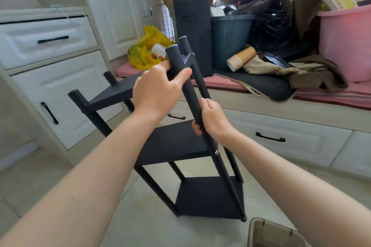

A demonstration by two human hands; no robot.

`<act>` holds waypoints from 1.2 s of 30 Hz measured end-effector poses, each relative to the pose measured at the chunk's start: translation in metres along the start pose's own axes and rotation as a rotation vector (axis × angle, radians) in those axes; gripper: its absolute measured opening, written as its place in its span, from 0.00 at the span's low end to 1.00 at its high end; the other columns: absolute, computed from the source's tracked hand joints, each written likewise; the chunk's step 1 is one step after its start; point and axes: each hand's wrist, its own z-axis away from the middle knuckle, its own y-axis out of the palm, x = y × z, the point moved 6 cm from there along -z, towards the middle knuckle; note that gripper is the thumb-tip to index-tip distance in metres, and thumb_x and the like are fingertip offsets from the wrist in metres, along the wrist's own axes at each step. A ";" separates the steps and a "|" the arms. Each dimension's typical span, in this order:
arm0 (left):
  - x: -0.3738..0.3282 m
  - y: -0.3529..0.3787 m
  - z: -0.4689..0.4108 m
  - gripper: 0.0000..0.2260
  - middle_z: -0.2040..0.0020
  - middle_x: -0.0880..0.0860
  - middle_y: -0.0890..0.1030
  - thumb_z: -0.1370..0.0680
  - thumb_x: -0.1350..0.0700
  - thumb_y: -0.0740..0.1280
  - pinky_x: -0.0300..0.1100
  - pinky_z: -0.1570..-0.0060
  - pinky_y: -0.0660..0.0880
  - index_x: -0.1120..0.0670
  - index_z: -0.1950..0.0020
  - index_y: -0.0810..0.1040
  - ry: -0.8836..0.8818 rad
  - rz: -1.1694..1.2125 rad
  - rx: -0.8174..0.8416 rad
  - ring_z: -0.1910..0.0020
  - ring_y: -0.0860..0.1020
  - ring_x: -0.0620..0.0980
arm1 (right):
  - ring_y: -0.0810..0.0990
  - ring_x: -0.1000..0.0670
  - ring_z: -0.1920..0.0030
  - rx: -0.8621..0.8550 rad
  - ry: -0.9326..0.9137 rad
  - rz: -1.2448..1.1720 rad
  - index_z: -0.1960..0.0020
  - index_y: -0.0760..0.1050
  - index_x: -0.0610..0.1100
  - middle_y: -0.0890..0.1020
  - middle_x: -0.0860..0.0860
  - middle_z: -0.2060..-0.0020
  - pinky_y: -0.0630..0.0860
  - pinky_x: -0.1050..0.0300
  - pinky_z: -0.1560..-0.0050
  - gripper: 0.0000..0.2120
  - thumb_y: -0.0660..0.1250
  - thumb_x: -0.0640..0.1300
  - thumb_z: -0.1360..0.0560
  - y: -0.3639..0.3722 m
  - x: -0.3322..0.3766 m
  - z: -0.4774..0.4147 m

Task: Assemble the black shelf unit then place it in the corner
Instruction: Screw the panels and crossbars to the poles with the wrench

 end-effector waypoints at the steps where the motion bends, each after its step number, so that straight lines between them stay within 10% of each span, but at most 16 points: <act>1: 0.008 -0.005 -0.004 0.13 0.55 0.45 0.83 0.21 0.39 0.67 0.48 0.50 0.75 0.47 0.46 0.83 -0.037 0.010 -0.013 0.48 0.80 0.54 | 0.69 0.50 0.79 0.013 0.002 0.025 0.57 0.63 0.44 0.72 0.47 0.75 0.69 0.56 0.73 0.14 0.46 0.46 0.16 0.007 0.005 -0.005; 18: 0.135 -0.085 0.053 0.10 0.58 0.52 0.86 0.21 0.44 0.70 0.43 0.54 0.78 0.45 0.60 0.83 -0.363 0.319 -0.202 0.56 0.83 0.45 | 0.71 0.51 0.75 0.424 -0.024 0.022 0.54 0.64 0.43 0.74 0.45 0.69 0.71 0.55 0.71 0.10 0.52 0.44 0.15 0.110 0.012 -0.003; 23: 0.197 -0.085 0.118 0.06 0.57 0.39 0.86 0.24 0.41 0.72 0.38 0.53 0.74 0.41 0.59 0.85 -0.514 0.434 -0.188 0.55 0.83 0.34 | 0.73 0.48 0.74 0.552 -0.045 0.133 0.54 0.65 0.43 0.78 0.46 0.71 0.72 0.54 0.69 0.11 0.52 0.46 0.15 0.136 -0.019 0.013; 36: 0.277 0.009 0.262 0.26 0.45 0.48 0.87 0.38 0.37 0.75 0.38 0.43 0.72 0.52 0.46 0.87 -0.925 0.833 -0.254 0.43 0.83 0.43 | 0.74 0.50 0.72 0.722 0.148 0.403 0.53 0.68 0.46 0.83 0.44 0.69 0.74 0.48 0.60 0.12 0.53 0.50 0.15 0.140 -0.137 0.040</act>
